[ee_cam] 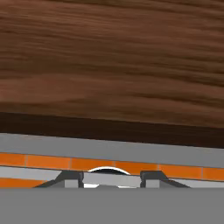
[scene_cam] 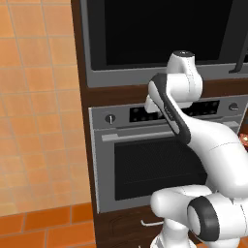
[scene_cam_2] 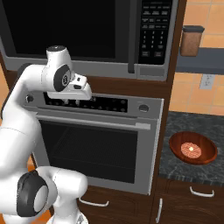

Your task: Open the microwave, place the bowl with waffle inside the microwave, then close the microwave door and turn it on.

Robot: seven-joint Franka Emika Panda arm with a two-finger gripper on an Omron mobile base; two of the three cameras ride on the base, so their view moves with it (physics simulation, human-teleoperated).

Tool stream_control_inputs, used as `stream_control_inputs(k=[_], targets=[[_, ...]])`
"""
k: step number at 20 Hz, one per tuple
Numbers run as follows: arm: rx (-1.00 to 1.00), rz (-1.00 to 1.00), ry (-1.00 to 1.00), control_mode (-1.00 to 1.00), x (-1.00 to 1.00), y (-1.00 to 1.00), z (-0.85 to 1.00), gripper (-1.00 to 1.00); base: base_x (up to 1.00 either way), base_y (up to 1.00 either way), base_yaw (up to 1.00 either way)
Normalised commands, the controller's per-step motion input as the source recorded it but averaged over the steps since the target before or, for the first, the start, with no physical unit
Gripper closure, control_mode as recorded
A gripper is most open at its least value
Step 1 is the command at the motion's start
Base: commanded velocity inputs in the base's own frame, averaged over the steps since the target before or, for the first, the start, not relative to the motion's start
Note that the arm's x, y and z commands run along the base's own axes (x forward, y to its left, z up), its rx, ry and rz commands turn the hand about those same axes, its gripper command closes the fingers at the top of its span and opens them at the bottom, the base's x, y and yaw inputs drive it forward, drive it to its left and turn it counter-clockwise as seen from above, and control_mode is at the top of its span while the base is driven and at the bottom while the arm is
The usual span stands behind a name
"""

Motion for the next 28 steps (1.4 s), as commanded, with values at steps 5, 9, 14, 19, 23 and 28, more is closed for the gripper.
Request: stream_control_inputs(k=[5, 9, 14, 19, 23, 28], targets=[[0.00, 0.00, -0.25, -1.00, -0.23, -0.11, 0.08, -1.00, 0.00, 0.00, 0.00], [0.00, 0.00, -0.39, -1.00, -0.53, -0.23, 0.48, -1.00, 0.00, 0.00, 0.00], [0.00, 0.00, -0.32, -1.00, -0.32, -0.29, 0.51, -1.00, 0.00, 0.00, 0.00], [0.00, 0.00, -0.38, -1.00, -0.25, -0.22, 0.38, -1.00, 0.00, 0.00, 0.00], [0.00, 0.00, -0.29, -1.00, 0.00, -0.21, 0.47, -1.00, 0.00, 0.00, 0.00], [0.00, 0.00, -0.36, -1.00, -0.23, -0.38, 0.52, -1.00, 0.00, 0.00, 0.00]])
